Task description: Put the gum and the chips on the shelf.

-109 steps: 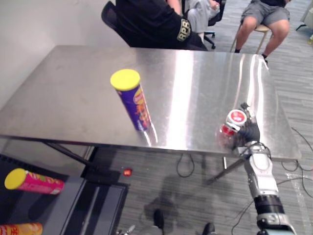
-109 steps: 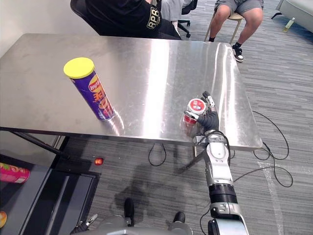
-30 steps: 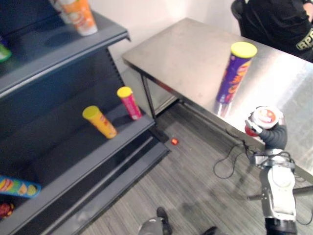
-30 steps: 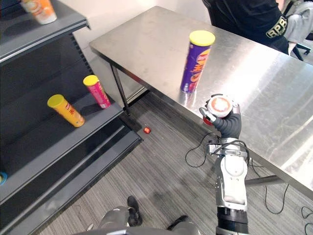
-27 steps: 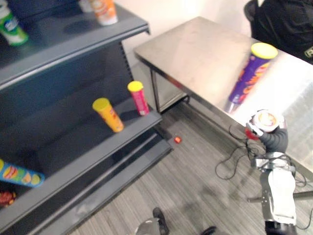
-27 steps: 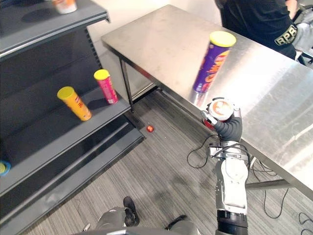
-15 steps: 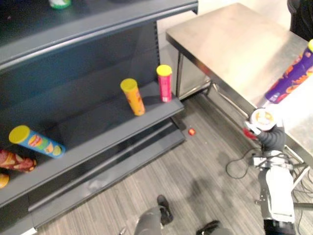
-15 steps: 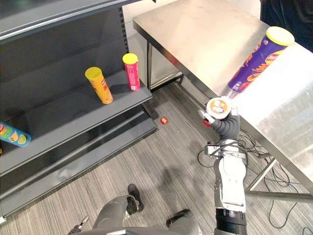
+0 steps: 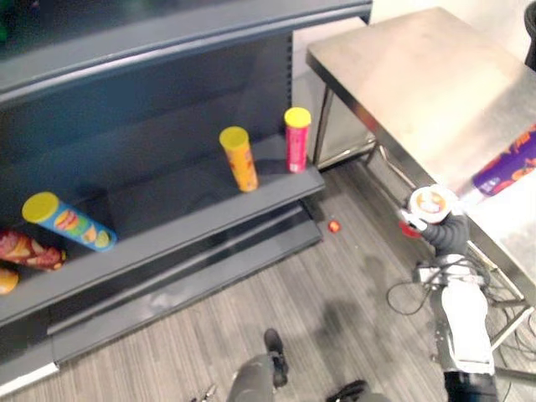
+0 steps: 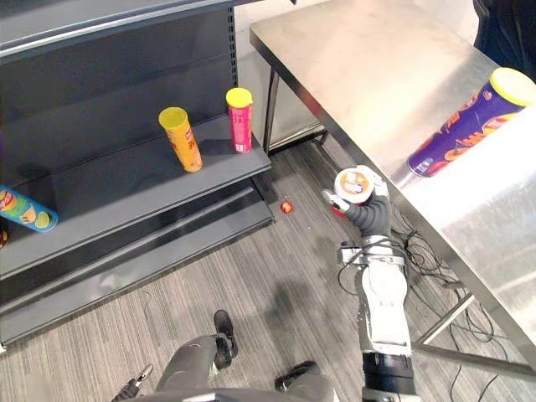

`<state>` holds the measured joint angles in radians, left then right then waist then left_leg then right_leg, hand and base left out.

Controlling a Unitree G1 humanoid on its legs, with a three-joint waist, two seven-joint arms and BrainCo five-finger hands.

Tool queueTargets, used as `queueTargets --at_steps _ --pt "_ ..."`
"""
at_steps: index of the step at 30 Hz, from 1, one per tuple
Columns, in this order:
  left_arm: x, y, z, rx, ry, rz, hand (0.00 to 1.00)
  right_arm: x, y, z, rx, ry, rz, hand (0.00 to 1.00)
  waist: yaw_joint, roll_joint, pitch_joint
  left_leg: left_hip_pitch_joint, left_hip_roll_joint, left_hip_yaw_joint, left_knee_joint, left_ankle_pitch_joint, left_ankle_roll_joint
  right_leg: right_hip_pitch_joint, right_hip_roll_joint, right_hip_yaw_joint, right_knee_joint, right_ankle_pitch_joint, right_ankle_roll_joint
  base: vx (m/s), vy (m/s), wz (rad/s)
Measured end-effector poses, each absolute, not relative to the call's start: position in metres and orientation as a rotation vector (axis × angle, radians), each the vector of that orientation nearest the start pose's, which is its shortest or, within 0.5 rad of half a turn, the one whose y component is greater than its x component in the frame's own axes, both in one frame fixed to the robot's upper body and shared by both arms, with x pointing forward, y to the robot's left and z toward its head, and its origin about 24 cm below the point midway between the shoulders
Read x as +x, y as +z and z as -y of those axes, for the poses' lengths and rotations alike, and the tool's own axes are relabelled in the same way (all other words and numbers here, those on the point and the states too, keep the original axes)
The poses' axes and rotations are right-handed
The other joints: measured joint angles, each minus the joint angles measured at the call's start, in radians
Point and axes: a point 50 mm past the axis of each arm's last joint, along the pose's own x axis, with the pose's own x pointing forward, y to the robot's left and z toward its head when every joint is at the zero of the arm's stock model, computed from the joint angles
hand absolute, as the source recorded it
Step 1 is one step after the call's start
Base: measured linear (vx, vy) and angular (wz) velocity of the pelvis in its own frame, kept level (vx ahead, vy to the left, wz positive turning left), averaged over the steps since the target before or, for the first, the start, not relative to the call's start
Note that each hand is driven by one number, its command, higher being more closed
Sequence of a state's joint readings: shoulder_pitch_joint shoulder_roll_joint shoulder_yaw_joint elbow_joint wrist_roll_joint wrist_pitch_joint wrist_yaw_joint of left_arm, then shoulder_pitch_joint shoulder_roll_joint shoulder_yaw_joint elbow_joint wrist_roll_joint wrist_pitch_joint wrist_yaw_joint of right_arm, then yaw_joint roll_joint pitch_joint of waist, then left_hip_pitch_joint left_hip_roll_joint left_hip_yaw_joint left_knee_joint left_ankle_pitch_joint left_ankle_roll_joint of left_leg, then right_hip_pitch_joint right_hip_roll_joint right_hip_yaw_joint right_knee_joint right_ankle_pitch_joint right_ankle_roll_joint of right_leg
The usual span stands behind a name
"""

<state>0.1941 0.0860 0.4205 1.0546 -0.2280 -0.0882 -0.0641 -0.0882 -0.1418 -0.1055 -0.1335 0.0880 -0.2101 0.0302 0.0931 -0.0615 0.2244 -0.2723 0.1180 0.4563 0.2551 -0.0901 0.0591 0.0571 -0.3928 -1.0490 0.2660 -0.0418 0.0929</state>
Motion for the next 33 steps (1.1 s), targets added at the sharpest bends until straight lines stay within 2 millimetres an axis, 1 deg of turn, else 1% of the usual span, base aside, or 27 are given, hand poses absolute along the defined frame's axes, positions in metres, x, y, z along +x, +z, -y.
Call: queueTargets --at_steps 1,2,3,4,5,6,7,8,9,10,11,13,15,16,17,18,19,20,22,23,24,25,26,27,29,31,33 --pt "0.042 -0.16 -0.238 -0.338 0.586 -1.042 0.0 0.261 0.121 0.185 -0.067 -0.016 0.443 1.0 0.002 0.0 0.0 -0.009 0.009 -0.002 0.026 -0.016 -0.002 0.005 0.004 0.0 0.0 0.0 0.0 0.02 -0.003 0.06" --pt "0.041 -0.16 -0.238 -0.36 0.602 -1.036 0.0 0.263 0.122 0.178 -0.066 0.014 0.45 1.0 0.014 0.0 0.0 -0.023 0.025 -0.005 0.068 -0.047 -0.004 0.011 0.008 0.0 0.003 0.001 0.002 0.0 0.0 0.0" --pt "0.041 -0.16 -0.238 -0.365 0.606 -1.034 0.0 0.263 0.121 0.174 -0.064 0.032 0.447 1.0 0.028 0.001 0.001 -0.025 0.03 -0.008 0.092 -0.076 -0.009 0.017 0.004 0.003 0.012 0.008 0.005 0.01 0.07 0.01" --pt "0.041 -0.161 -0.238 -0.366 0.607 -1.034 0.0 0.263 0.121 0.172 -0.063 0.041 0.445 1.0 0.032 0.003 0.002 -0.026 0.029 -0.013 0.098 -0.085 -0.006 0.019 -0.002 0.008 0.023 0.016 0.004 0.0 0.128 0.18" --pt "0.041 -0.16 -0.238 -0.366 0.607 -1.033 0.0 0.263 0.12 0.169 -0.063 0.058 0.442 1.0 0.033 0.011 0.005 -0.027 0.015 -0.038 0.09 -0.094 0.002 0.018 -0.022 0.032 0.064 0.042 -0.014 0.0 0.106 0.35" --pt "0.042 -0.16 -0.238 -0.362 0.604 -1.031 0.0 0.263 0.119 0.168 -0.064 0.062 0.439 1.0 0.03 0.013 0.006 -0.019 0.004 -0.051 0.08 -0.093 0.002 0.012 -0.035 0.067 0.096 0.059 -0.046 0.03 0.158 0.69" --pt "0.045 -0.159 -0.237 -0.345 0.578 -1.025 0.0 0.261 0.117 0.171 -0.076 0.066 0.429 1.0 0.018 0.027 0.011 0.008 -0.031 -0.097 0.043 -0.068 0.009 -0.058 -0.061 0.237 0.21 0.077 -0.153 0.1 0.197 1.04" --pt "0.053 -0.157 -0.239 -0.319 0.554 -1.003 0.0 0.259 0.114 0.172 -0.083 0.067 0.415 1.0 0.0 0.05 0.019 0.016 -0.044 -0.162 0.004 -0.041 0.017 -0.139 0.024 0.521 0.247 0.003 -0.118 0.14 0.228 1.28" --pt "0.056 -0.156 -0.242 -0.305 0.547 -0.993 0.0 0.257 0.112 0.173 -0.083 0.068 0.406 1.0 -0.014 0.051 0.019 0.023 -0.061 -0.201 -0.028 -0.023 0.021 -0.164 0.082 0.639 0.244 -0.037 -0.099 0.16 0.152 1.6" --pt "0.062 -0.154 -0.247 -0.283 0.54 -0.974 0.0 0.253 0.106 0.174 -0.084 0.071 0.384 1.0 -0.029 0.043 0.021 0.06 -0.103 -0.255 -0.096 0.011 0.018 -0.205 0.163 0.816 0.239 -0.089 -0.078 0.18 0.058 1.74" --pt "0.065 -0.153 -0.247 -0.281 0.543 -0.966 0.0 0.249 0.102 0.175 -0.086 0.072 0.368 1.0 -0.04 0.04 0.022 0.099 -0.144 -0.293 -0.132 0.026 0.019 -0.219 0.202 0.902 0.218 -0.114 -0.057 0.17 0.027 1.64" --pt "0.066 -0.154 -0.246 -0.285 0.542 -0.969 0.0 0.244 0.102 0.175 -0.086 0.074 0.37 1.0 -0.044 0.037 0.021 0.129 -0.204 -0.354 -0.13 0.025 0.02 -0.247 0.211 0.965 0.176 -0.125 -0.043 0.16 0.007 1.39" --pt "0.069 -0.153 -0.248 -0.278 0.543 -0.965 0.0 0.24 0.104 0.172 -0.082 0.084 0.379 1.0 -0.062 0.036 0.02 0.134 -0.243 -0.436 -0.128 0.025 0.021 -0.283 0.225 1.027 0.118 -0.116 -0.029 0.18 -0.019 1.41" --pt "0.068 -0.154 -0.249 -0.275 0.545 -0.969 0.0 0.239 0.103 0.171 -0.078 0.087 0.375 1.0 -0.062 0.035 0.02 0.135 -0.249 -0.456 -0.127 0.022 0.022 -0.283 0.224 1.028 0.097 -0.108 -0.017 0.17 -0.064 1.29" --pt "0.065 -0.154 -0.252 -0.274 0.558 -0.982 0.0 0.236 0.101 0.169 -0.059 0.089 0.37 1.0 -0.06 0.026 0.014 0.14 -0.248 -0.467 -0.124 0.003 0.028 -0.267 0.215 1.011 0.025 -0.072 0.034 0.14 -0.081 0.89" --pt "0.062 -0.155 -0.253 -0.277 0.566 -0.995 0.0 0.235 0.101 0.167 -0.05 0.094 0.37 1.0 -0.058 0.021 0.011 0.14 -0.245 -0.468 -0.121 -0.004 0.029 -0.254 0.212 0.999 -0.01 -0.059 0.045 0.19 -0.136 0.78" --pt "0.053 -0.157 -0.254 -0.289 0.593 -1.018 0.0 0.235 0.1 0.162 -0.037 0.121 0.368 1.0 -0.049 0.009 0.005 0.139 -0.244 -0.476 -0.11 -0.012 0.019 -0.226 0.215 0.987 -0.074 -0.025 0.036 0.2 -0.158 0.47" --pt "0.049 -0.158 -0.253 -0.302 0.605 -1.03 0.0 0.235 0.099 0.16 -0.021 0.136 0.365 1.0 -0.047 0.004 -0.003 0.139 -0.243 -0.501 -0.101 -0.009 0.021 -0.193 0.218 0.958 -0.123 -0.009 0.034 0.26 -0.2 0.55" --pt "0.05 -0.159 -0.249 -0.314 0.598 -1.029 0.0 0.235 0.099 0.16 -0.007 0.143 0.364 1.0 -0.055 0.006 -0.005 0.132 -0.234 -0.535 -0.096 -0.007 0.015 -0.162 0.229 0.903 -0.155 -0.009 0.031 0.21 -0.175 0.68" --pt "0.051 -0.16 -0.245 -0.325 0.59 -1.028 0.0 0.234 0.098 0.161 -0.008 0.144 0.358 1.0 -0.065 0.006 -0.005 0.132 -0.228 -0.552 -0.101 0.002 -0.006 -0.139 0.234 0.858 -0.173 -0.012 0.025 0.16 -0.169 0.9" --pt "0.055 -0.161 -0.24 -0.339 0.576 -1.022 0.0 0.233 0.096 0.164 -0.01 0.131 0.353 1.0 -0.067 0.007 -0.007 0.136 -0.218 -0.527 -0.123 0.012 -0.033 -0.119 0.233 0.818 -0.187 -0.013 0.02 0.16 -0.178 0.88" --pt "0.055 -0.161 -0.237 -0.344 0.571 -1.025 0.0 0.233 0.096 0.165 -0.01 0.127 0.349 1.0 -0.068 0.01 -0.014 0.136 -0.205 -0.489 -0.137 0.004 -0.057 -0.112 0.234 0.801 -0.195 -0.012 0.018 0.09 -0.118 0.69" --pt "0.054 -0.162 -0.235 -0.35 0.566 -1.032 0.0 0.233 0.095 0.165 -0.004 0.119 0.347 1.0 -0.072 0.018 -0.02 0.137 -0.172 -0.397 -0.154 -0.023 -0.071 -0.099 0.241 0.778 -0.205 -0.012 0.015 0.08 -0.103 0.62" --pt "0.054 -0.163 -0.233 -0.348 0.56 -1.041 0.0 0.236 0.092 0.168 -0.003 0.109 0.334 1.0 -0.079 0.021 -0.023 0.155 -0.108 -0.226 -0.171 -0.002 -0.071 -0.078 0.246 0.753 -0.212 -0.014 0.012 0.07 -0.099 0.55" --pt "0.053 -0.163 -0.232 -0.331 0.543 -1.051 0.0 0.237 0.087 0.172 -0.007 0.088 0.308 1.0 -0.081 0.027 -0.027 0.19 -0.109 -0.204 -0.201 0.023 -0.061 -0.051 0.247 0.737 -0.213 -0.015 0.013 0.12 -0.054 0.38" --pt "0.053 -0.162 -0.234 -0.308 0.538 -1.053 0.0 0.236 0.086 0.174 -0.008 0.078 0.301 1.0 -0.088 0.029 -0.046 0.198 -0.111 -0.221 -0.201 0.025 -0.063 -0.034 0.247 0.726 -0.21 -0.015 0.013 0.09 0.013 0.29" --pt "0.057 -0.161 -0.235 -0.276 0.519 -1.044 0.0 0.237 0.087 0.173 -0.016 0.075 0.305 1.0 -0.082 0.028 -0.056 0.209 -0.11 -0.217 -0.214 0.028 -0.067 -0.033 0.249 0.728 -0.208 -0.015 0.013 0.05 0.009 0.0"
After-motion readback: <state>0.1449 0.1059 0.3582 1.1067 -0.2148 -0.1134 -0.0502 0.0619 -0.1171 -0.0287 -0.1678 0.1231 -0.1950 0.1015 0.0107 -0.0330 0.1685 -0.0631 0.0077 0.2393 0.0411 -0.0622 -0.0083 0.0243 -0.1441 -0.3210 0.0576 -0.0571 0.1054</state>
